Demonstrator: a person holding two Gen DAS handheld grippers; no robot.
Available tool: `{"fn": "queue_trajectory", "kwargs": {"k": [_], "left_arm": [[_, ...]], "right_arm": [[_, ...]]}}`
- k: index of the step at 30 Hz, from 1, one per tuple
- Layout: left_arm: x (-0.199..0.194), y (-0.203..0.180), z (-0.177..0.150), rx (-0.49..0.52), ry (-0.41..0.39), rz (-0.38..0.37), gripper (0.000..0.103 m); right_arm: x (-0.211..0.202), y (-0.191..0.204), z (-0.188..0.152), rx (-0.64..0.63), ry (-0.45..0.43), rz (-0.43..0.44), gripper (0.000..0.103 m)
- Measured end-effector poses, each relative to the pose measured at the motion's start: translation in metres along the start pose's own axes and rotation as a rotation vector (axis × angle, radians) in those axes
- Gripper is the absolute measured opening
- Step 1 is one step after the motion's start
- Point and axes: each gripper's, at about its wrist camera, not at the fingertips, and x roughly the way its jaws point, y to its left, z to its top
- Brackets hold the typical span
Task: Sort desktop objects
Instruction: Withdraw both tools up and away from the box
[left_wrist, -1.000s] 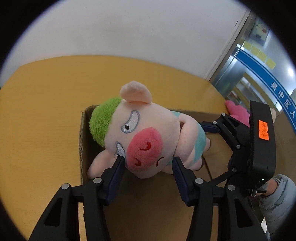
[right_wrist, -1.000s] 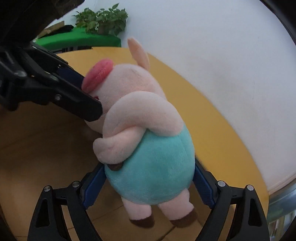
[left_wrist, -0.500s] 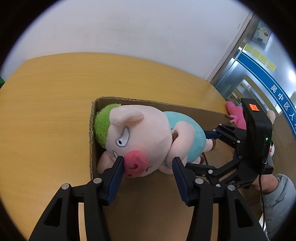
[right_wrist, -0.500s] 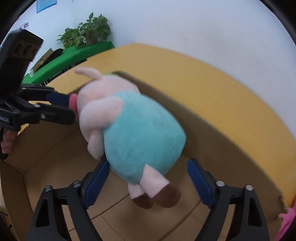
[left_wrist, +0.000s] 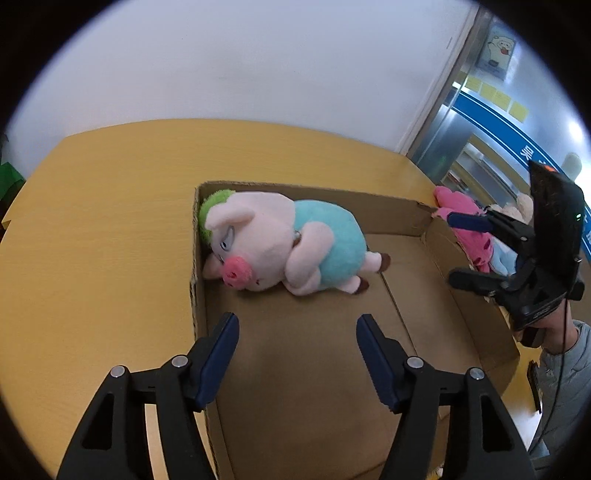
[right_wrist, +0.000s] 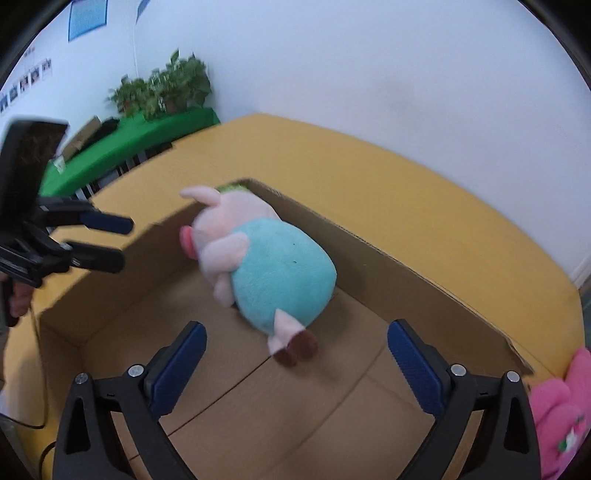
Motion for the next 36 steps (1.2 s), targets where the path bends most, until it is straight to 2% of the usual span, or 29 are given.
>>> {"fn": "queue_trajectory", "kwargs": {"k": [3, 5, 6, 8, 10, 12, 17, 22, 25, 27, 30, 32, 33, 36], "left_arm": [[0.001, -0.006, -0.021, 0.015, 0.049, -0.006, 0.066], [0.003, -0.008, -0.034, -0.002, 0.084, 0.007, 0.066], [0.003, -0.009, -0.041, -0.015, 0.096, 0.006, 0.066], [0.002, -0.009, -0.055, -0.036, 0.113, -0.007, 0.066], [0.003, -0.011, -0.068, -0.044, 0.130, -0.008, 0.066], [0.000, -0.015, -0.076, -0.023, 0.126, 0.030, 0.066], [-0.006, -0.020, -0.083, -0.036, 0.113, 0.042, 0.066], [-0.007, -0.022, -0.082, -0.033, 0.109, 0.103, 0.066], [-0.024, -0.025, -0.077, -0.060, 0.033, 0.110, 0.066], [-0.046, -0.037, -0.074, -0.031, -0.058, 0.132, 0.066], [-0.080, -0.062, -0.071, 0.034, -0.196, 0.192, 0.066], [-0.098, -0.077, -0.072, 0.059, -0.268, 0.223, 0.073], [-0.107, -0.086, -0.074, 0.071, -0.309, 0.240, 0.081], [-0.123, -0.111, -0.084, 0.105, -0.386, 0.237, 0.081]], "right_arm": [[-0.064, 0.000, -0.030, 0.065, -0.073, 0.048, 0.103], [-0.081, 0.011, -0.035, 0.090, -0.089, 0.066, 0.103], [-0.090, 0.016, -0.048, 0.100, -0.079, 0.069, 0.103], [-0.095, 0.031, -0.067, 0.116, -0.045, 0.071, 0.103], [-0.100, 0.031, -0.106, 0.142, 0.001, 0.070, 0.103], [-0.098, 0.029, -0.134, 0.189, 0.036, 0.082, 0.103], [-0.087, 0.028, -0.168, 0.281, 0.076, 0.078, 0.102], [-0.088, 0.025, -0.182, 0.283, 0.077, 0.039, 0.100], [-0.103, 0.023, -0.179, 0.296, 0.030, 0.028, 0.100], [-0.127, 0.022, -0.177, 0.290, -0.040, 0.017, 0.100], [-0.158, 0.028, -0.171, 0.263, -0.137, -0.048, 0.102], [-0.182, 0.031, -0.170, 0.268, -0.210, -0.075, 0.103], [-0.192, 0.032, -0.170, 0.276, -0.240, -0.088, 0.103], [-0.215, 0.039, -0.177, 0.286, -0.289, -0.141, 0.103]]}}
